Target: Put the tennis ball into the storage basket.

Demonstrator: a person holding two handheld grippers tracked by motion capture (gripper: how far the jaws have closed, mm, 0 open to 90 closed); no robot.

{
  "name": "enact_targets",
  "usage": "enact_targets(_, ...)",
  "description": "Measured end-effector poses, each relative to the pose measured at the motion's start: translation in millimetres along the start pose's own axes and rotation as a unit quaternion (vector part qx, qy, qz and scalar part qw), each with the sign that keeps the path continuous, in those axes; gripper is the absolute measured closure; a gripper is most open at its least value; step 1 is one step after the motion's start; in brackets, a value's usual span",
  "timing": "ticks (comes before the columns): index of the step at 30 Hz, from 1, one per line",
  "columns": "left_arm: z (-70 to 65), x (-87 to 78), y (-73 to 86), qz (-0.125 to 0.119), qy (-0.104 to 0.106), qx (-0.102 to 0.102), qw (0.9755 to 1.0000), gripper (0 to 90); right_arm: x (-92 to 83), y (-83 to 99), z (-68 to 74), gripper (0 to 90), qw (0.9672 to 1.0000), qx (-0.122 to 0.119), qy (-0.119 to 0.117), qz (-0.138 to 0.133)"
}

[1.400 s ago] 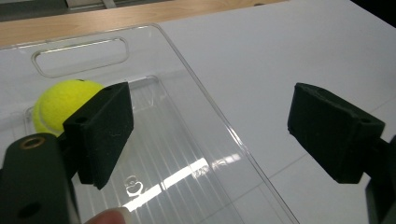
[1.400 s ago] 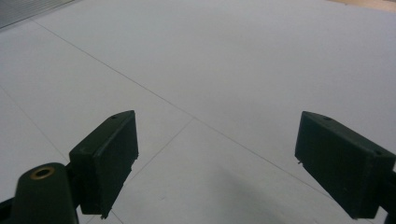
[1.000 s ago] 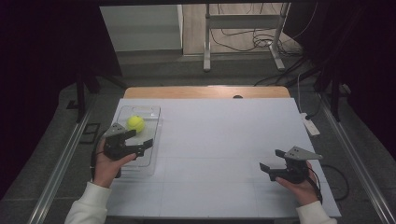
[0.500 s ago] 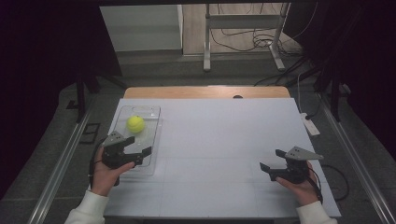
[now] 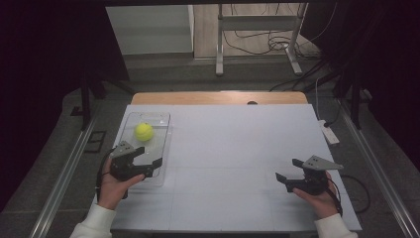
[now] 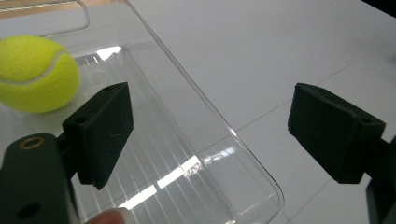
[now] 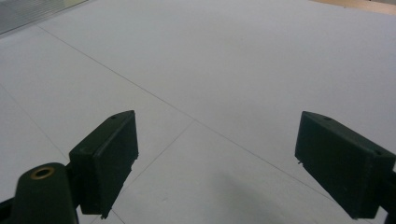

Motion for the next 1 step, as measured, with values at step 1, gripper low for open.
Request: enact_targets(1,0.0,0.0,0.0,0.0,0.0,0.0,1.0,15.4,0.0,0.0,0.0,13.9,1.0,0.0,0.0,0.0)
Point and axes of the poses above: each handheld gripper's, and its own axes: x roughly forward along the jaws, y roughly out of its underside, z roughly to its left, the point moved 6 cm from there along x, roughly forward along the jaws, and after that the axes turned 12 degrees about -x, right-handed, at the moved point
